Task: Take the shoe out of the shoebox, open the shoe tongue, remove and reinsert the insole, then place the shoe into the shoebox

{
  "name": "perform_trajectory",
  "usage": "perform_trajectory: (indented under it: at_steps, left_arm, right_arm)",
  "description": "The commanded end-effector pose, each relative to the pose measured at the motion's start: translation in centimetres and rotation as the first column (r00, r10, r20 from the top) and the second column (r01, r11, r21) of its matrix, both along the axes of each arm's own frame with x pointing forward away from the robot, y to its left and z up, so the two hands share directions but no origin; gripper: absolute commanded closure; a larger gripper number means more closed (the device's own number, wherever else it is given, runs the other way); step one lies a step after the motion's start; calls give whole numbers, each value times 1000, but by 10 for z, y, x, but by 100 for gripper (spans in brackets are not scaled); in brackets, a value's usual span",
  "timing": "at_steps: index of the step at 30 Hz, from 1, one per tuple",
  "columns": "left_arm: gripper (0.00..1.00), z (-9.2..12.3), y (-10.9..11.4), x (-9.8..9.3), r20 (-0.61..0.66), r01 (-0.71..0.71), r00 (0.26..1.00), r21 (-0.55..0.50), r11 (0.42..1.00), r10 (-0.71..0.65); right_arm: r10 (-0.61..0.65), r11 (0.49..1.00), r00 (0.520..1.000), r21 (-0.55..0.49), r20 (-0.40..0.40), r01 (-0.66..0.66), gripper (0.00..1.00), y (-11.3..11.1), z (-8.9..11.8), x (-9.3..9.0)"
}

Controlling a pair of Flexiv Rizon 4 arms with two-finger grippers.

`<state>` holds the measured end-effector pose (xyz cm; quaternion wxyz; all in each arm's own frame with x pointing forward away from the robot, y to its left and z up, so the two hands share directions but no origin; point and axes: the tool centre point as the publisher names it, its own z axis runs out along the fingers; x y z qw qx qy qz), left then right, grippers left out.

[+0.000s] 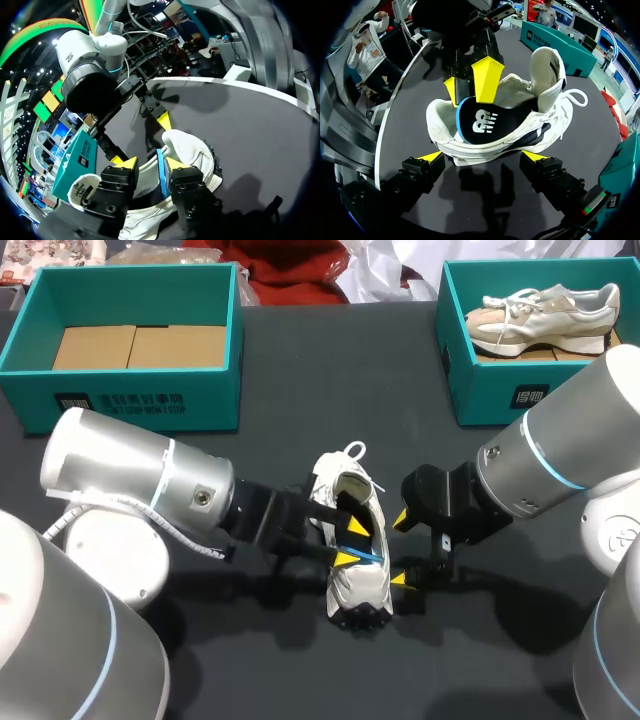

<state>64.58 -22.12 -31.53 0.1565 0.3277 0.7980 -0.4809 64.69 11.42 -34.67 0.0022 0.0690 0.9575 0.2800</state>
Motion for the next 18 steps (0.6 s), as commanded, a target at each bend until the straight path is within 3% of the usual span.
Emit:
perform_trajectory:
  at_steps: [1,7,18]
  left_arm:
    - [65,11,10,1,-16,41,999,28,999,-41]
    - [65,14,12,-3,-21,81,997,76,994,-79]
    - [66,15,30,-5,-34,120,993,176,977,-115]
  right_arm:
    - [-1,1000,1000,0,3,1,0,0,-1,-2]
    - [-1,1000,1000,0,3,1,0,0,-1,-2]
    - [-47,999,999,0,-1,47,0,-51,22,3]
